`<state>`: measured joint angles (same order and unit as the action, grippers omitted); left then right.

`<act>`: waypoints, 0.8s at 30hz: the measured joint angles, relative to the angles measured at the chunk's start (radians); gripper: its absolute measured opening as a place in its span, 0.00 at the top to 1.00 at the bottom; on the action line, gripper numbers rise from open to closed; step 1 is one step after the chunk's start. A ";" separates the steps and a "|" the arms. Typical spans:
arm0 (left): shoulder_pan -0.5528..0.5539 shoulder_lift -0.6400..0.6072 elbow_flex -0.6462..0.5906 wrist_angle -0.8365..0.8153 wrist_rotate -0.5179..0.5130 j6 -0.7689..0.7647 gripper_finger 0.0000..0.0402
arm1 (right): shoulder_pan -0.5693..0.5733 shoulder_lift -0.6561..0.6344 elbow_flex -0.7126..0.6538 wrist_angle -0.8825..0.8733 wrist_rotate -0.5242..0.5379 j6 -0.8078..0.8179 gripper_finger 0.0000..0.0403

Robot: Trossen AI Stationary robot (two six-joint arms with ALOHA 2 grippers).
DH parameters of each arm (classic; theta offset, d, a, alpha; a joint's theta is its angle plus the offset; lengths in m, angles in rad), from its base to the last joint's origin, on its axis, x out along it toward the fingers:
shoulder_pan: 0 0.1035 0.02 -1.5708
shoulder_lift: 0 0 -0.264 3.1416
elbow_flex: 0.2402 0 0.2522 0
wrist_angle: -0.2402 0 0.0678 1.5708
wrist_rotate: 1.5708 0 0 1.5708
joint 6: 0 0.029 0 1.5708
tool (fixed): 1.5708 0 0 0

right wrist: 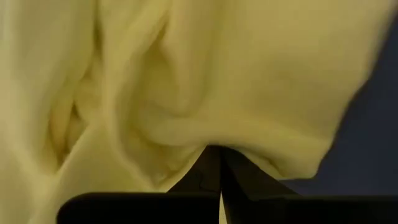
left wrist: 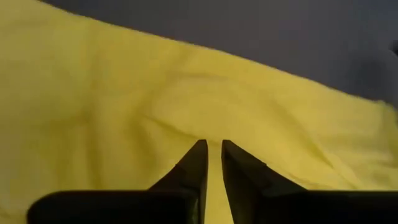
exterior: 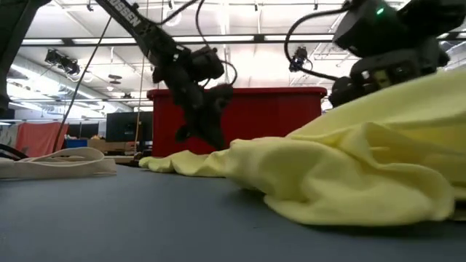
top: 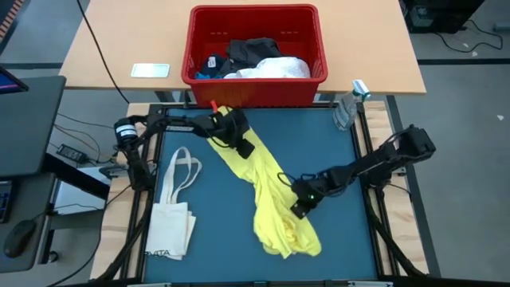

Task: Fold laundry
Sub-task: Fold the yellow shirt

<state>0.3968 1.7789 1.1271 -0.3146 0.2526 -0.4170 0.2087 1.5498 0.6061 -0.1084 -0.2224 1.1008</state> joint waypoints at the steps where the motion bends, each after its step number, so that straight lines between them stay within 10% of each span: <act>1: -0.021 -0.017 0.000 -0.042 0.005 0.000 0.86 | -0.015 -0.008 -0.002 -0.010 -0.005 -0.016 0.98; 13: -0.318 -0.090 -0.007 -0.175 -0.192 -0.116 0.84 | 0.195 -0.124 -0.004 -0.415 -0.251 -0.076 0.98; 24: -0.396 -0.089 -0.007 0.014 -0.114 -0.308 0.84 | 0.277 -0.396 -0.001 -0.159 0.103 0.131 0.99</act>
<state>0.0004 1.6897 1.1198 -0.3001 0.1386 -0.7255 0.4858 1.1540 0.6056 -0.2672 -0.1196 1.2314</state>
